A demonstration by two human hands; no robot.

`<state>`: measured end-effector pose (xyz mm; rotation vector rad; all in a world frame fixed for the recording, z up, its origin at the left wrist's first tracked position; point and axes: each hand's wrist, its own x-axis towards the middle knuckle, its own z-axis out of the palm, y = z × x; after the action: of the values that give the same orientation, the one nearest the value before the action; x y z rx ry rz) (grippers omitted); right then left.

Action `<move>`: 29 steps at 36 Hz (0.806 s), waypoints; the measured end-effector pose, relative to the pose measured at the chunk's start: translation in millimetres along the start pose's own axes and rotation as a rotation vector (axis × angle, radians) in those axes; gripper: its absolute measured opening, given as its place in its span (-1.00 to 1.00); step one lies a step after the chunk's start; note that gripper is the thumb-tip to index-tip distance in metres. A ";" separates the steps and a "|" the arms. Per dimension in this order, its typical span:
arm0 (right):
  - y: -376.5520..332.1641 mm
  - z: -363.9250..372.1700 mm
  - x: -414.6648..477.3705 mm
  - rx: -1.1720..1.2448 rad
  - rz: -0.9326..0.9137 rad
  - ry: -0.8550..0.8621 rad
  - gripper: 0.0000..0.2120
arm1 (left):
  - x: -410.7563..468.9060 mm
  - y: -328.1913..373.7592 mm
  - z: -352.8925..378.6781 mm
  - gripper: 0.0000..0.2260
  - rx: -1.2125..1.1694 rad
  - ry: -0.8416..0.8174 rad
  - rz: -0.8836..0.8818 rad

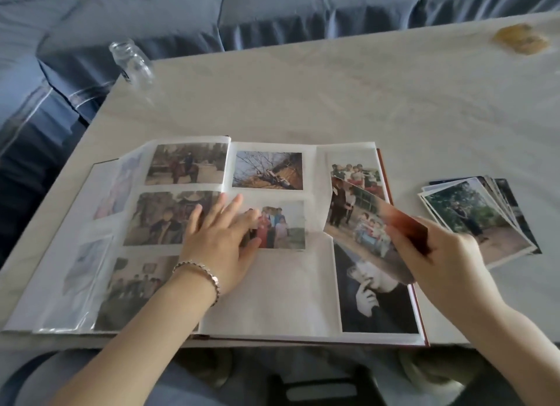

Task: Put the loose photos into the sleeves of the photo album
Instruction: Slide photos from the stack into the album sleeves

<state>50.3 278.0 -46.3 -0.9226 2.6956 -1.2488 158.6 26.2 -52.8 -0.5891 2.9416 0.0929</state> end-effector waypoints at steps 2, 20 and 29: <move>4.1 -0.8 -4.2 -0.077 -0.036 -0.016 -0.72 | -0.4 -1.7 6.3 -0.56 0.055 -0.011 0.000; 9.8 4.0 -13.7 0.028 0.430 -0.567 -0.68 | 6.3 -18.9 13.0 -0.41 -0.046 0.103 0.099; 16.6 0.8 -5.7 0.062 0.464 -0.695 -0.69 | 6.1 -21.7 19.3 -0.55 -0.051 0.165 0.101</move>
<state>46.9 288.8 -59.7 -0.5317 2.1221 -0.7297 163.8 5.6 -73.5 -0.4758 3.1374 0.1368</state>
